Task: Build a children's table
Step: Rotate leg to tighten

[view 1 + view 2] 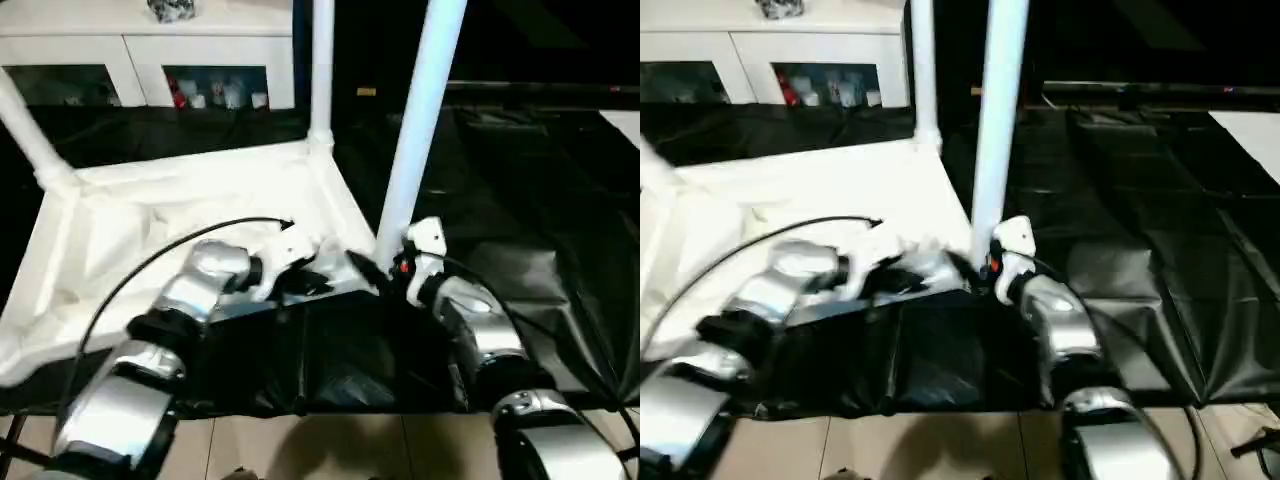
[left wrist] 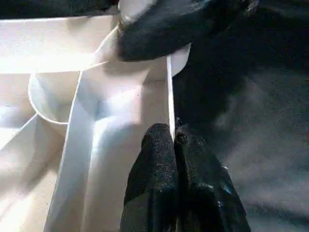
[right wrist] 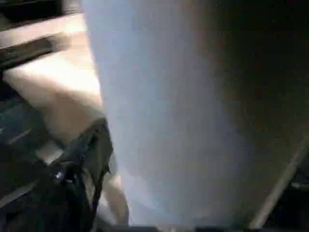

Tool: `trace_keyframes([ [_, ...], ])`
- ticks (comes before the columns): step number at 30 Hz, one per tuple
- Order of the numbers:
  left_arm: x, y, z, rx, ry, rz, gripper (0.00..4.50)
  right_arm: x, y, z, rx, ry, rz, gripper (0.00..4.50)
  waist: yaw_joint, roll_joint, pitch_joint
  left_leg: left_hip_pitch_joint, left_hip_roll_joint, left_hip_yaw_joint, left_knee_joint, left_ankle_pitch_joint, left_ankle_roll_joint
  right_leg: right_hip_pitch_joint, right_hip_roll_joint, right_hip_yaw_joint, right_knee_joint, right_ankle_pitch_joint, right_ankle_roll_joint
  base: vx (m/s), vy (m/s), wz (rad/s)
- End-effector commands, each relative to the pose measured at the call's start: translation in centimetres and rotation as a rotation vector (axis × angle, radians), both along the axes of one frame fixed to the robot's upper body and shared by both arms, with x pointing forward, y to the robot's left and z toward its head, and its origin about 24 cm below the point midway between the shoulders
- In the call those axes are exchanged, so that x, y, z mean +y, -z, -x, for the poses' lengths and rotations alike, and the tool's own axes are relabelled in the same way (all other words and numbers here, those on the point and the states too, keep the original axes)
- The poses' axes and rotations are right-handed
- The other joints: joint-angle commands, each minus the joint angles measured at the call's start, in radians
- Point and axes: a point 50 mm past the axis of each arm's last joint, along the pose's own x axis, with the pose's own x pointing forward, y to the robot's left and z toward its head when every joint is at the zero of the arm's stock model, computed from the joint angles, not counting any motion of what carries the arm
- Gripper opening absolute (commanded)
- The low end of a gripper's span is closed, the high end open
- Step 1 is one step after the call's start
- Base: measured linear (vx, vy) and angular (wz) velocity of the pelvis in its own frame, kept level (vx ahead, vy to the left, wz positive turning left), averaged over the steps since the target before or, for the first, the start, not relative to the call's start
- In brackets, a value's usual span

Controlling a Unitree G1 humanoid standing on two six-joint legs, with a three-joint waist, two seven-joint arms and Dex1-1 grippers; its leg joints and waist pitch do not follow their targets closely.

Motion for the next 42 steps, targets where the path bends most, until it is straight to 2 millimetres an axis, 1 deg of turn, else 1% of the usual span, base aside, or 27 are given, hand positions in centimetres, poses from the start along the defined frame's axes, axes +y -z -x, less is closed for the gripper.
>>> trace_keyframes([
  [1,-0.7,-0.4,0.3,-0.013,0.094,-0.003,0.0,2.3,-0.2,1.9,0.054,-0.344,-0.013,3.78,0.008,-0.001,-0.066,-0.001,0.044,-0.01,-0.06,-0.187,0.111,0.064,-0.071,0.063,-0.067,-0.193,-0.217,0.0,0.0,0.0],
  [2,-0.7,-0.4,0.3,-0.013,0.094,-0.003,0.0,2.3,-0.2,1.9,0.054,-0.344,-0.013,3.78,0.012,-0.002,-0.067,0.0,0.043,-0.01,-0.059,-0.188,0.112,0.065,-0.072,0.062,-0.068,-0.199,-0.216,0.0,0.0,0.0],
  [3,-0.4,-0.5,0.3,-0.009,0.101,-0.011,0.0,2.1,-0.2,2.2,0.075,-0.398,-0.006,3.78,0.015,0.001,-0.066,0.0,0.047,-0.011,-0.061,-0.191,0.104,0.062,-0.076,0.063,-0.068,-0.218,-0.213,0.0,0.0,0.0],
  [4,0.0,-0.5,0.3,-0.005,0.108,-0.018,0.0,1.9,-0.2,2.5,0.094,-0.449,0.003,3.78,0.02,-0.003,-0.065,0.002,0.045,-0.011,-0.061,-0.197,0.097,0.062,-0.076,0.062,-0.072,-0.246,-0.206,0.0,0.0,0.0],
  [6,0.2,-0.6,0.3,-0.002,0.114,-0.021,0.0,1.9,-0.2,2.7,0.105,-0.477,0.009,3.78,0.024,-0.001,-0.064,0.003,0.047,-0.011,-0.063,-0.204,0.087,0.059,-0.077,0.064,-0.073,-0.269,-0.198,0.0,0.0,0.0],
  [7,0.5,-0.6,0.4,0.007,0.131,-0.026,0.0,1.7,-0.3,2.9,0.125,-0.518,0.009,3.78,0.027,-0.002,-0.065,0.004,0.048,-0.012,-0.063,-0.204,0.075,0.059,-0.079,0.064,-0.073,-0.281,-0.193,0.0,0.0,0.0],
  [8,0.7,-0.7,0.5,0.015,0.142,-0.03,0.0,1.7,-0.3,3.0,0.136,-0.543,0.008,3.78,0.028,-0.002,-0.066,0.003,0.047,-0.012,-0.063,-0.2,0.072,0.06,-0.078,0.064,-0.072,-0.28,-0.191,0.0,0.0,0.0],
  [9,0.7,-0.7,0.5,0.015,0.142,-0.03,0.0,1.7,-0.3,3.0,0.136,-0.543,0.008,3.51,0.029,-0.002,-0.066,0.003,0.047,-0.012,-0.064,-0.197,0.071,0.059,-0.079,0.064,-0.072,-0.277,-0.19,0.0,0.0,0.0],
  [10,1.2,-0.6,0.7,0.027,0.16,-0.039,0.0,1.7,-0.4,3.2,0.16,-0.577,-0.003,3.51,0.031,-0.005,-0.067,0.003,0.046,-0.012,-0.062,-0.191,0.072,0.059,-0.078,0.065,-0.07,-0.269,-0.191,0.0,0.0,0.0],
  [12,1.4,-0.6,0.8,0.034,0.167,-0.044,0.0,1.7,-0.5,3.3,0.168,-0.589,-0.007,3.38,0.033,-0.004,-0.067,0.002,0.047,-0.012,-0.063,-0.178,0.075,0.058,-0.079,0.065,-0.069,-0.258,-0.191,0.0,0.0,0.0],
  [15,2.0,-0.5,1.1,0.05,0.189,-0.059,0.0,1.7,-0.6,3.8,0.192,-0.628,-0.016,3.09,0.039,-0.009,-0.068,0.003,0.049,-0.011,-0.062,-0.164,0.078,0.058,-0.079,0.065,-0.067,-0.242,-0.19,0.0,0.0,0.0],
  [16,2.2,-0.5,1.2,0.054,0.193,-0.063,0.0,1.8,-0.5,3.9,0.196,-0.636,-0.017,3.05,0.042,-0.006,-0.068,0.004,0.049,-0.011,-0.063,-0.164,0.075,0.056,-0.08,0.065,-0.067,-0.249,-0.188,0.0,0.0,0.0],
  [19,2.3,-0.5,1.2,0.056,0.195,-0.066,0.0,1.8,-0.5,4.0,0.201,-0.644,-0.018,2.8,0.045,-0.007,-0.065,0.004,0.048,-0.011,-0.065,-0.179,0.059,0.055,-0.081,0.065,-0.072,-0.29,-0.174,0.0,0.0,0.0],
  [22,2.4,-0.5,1.3,0.059,0.198,-0.065,0.0,1.9,-0.5,4.3,0.21,-0.658,-0.021,2.7,0.046,-0.008,-0.065,0.005,0.048,-0.012,-0.065,-0.181,0.052,0.055,-0.082,0.066,-0.074,-0.315,-0.159,0.0,0.0,0.0],
  [26,2.4,-0.5,1.3,0.056,0.193,-0.063,0.0,2.1,-0.6,4.5,0.21,-0.656,-0.032,2.65,0.047,-0.009,-0.068,0.004,0.048,-0.011,-0.063,-0.158,0.059,0.055,-0.08,0.066,-0.068,-0.265,-0.166,0.0,0.0,0.0],
  [28,2.1,-0.5,1.1,0.048,0.163,-0.048,0.0,2.1,-0.6,4.4,0.196,-0.6,-0.062,2.65,0.048,-0.01,-0.068,0.003,0.047,-0.011,-0.063,-0.155,0.06,0.055,-0.081,0.066,-0.068,-0.262,-0.168,0.0,0.0,0.0],
  [29,1.7,-0.5,0.7,0.028,0.116,-0.035,0.0,2.3,-0.6,3.8,0.162,-0.494,-0.081,2.64,0.047,-0.01,-0.067,0.003,0.047,-0.011,-0.063,-0.159,0.059,0.055,-0.081,0.066,-0.069,-0.271,-0.166,0.0,0.0,0.0],
  [30,1.7,-0.5,0.7,0.028,0.116,-0.035,0.0,2.3,-0.6,3.8,0.162,-0.494,-0.081,2.64,0.048,-0.01,-0.065,0.002,0.046,-0.011,-0.064,-0.166,0.05,0.054,-0.084,0.066,-0.073,-0.295,-0.16,0.0,0.0,0.0],
  [31,1.4,-0.5,0.4,0.016,0.082,-0.03,0.0,2.3,-0.5,3.2,0.142,-0.403,-0.092,2.63,0.046,-0.01,-0.065,0.004,0.046,-0.012,-0.066,-0.176,0.042,0.054,-0.084,0.065,-0.076,-0.325,-0.15,0.0,0.0,0.0],
  [33,1.1,-0.5,0.2,0.005,0.062,-0.031,0.0,2.3,-0.4,2.8,0.138,-0.342,-0.093,2.62,0.042,-0.01,-0.061,0.007,0.045,-0.013,-0.068,-0.203,0.03,0.05,-0.083,0.065,-0.083,-0.376,-0.138,0.0,0.0,0.0],
  [34,0.2,-0.4,-0.3,-0.018,0.003,-0.02,0.0,2.4,-0.3,1.8,0.112,-0.181,-0.101,2.59,0.04,-0.007,-0.06,0.009,0.044,-0.015,-0.069,-0.215,0.021,0.05,-0.086,0.065,-0.086,-0.408,-0.128,0.0,0.0,0.0],
  [36,-0.8,-0.5,-0.6,-0.031,-0.033,0.002,0.0,2.4,-0.1,1.2,0.099,-0.064,-0.105,2.58,0.035,-0.01,-0.06,0.011,0.044,-0.017,-0.071,-0.224,0.007,0.048,-0.087,0.065,-0.091,-0.432,-0.119,0.0,0.0,0.0],
  [37,-1.5,-0.6,-0.8,-0.037,-0.057,0.021,0.0,2.4,0.0,0.8,0.088,0.015,-0.104,2.57,0.033,-0.01,-0.062,0.01,0.043,-0.018,-0.071,-0.217,0.003,0.05,-0.086,0.065,-0.088,-0.419,-0.119,0.0,0.0,0.0],
  [38,-1.5,-0.6,-0.8,-0.037,-0.058,0.022,0.0,2.4,0.0,0.8,0.088,0.017,-0.104,2.55,0.031,-0.01,-0.062,0.009,0.043,-0.018,-0.071,-0.212,0.004,0.051,-0.086,0.065,-0.087,-0.404,-0.123,0.0,0.0,0.0],
  [39,-2.5,-0.6,-0.9,-0.043,-0.073,0.039,0.0,2.6,0.2,0.5,0.089,0.09,-0.112,2.54,0.027,-0.011,-0.065,0.007,0.042,-0.016,-0.068,-0.197,0.014,0.053,-0.085,0.066,-0.082,-0.357,-0.136,0.0,0.0,0.0],
  [40,-2.7,-0.6,-0.9,-0.044,-0.076,0.042,0.0,2.6,0.3,0.5,0.091,0.108,-0.114,2.54,0.023,-0.012,-0.067,0.003,0.041,-0.015,-0.066,-0.175,0.022,0.055,-0.083,0.068,-0.075,-0.3,-0.153,0.0,0.0,0.0],
  [42,-3.5,-0.5,-1.0,-0.051,-0.088,0.053,0.0,2.7,0.6,0.2,0.105,0.178,-0.112,2.52,0.018,-0.012,-0.069,-0.001,0.037,-0.012,-0.063,-0.145,0.039,0.058,-0.08,0.067,-0.069,-0.238,-0.17,0.0,0.0,0.0],
])
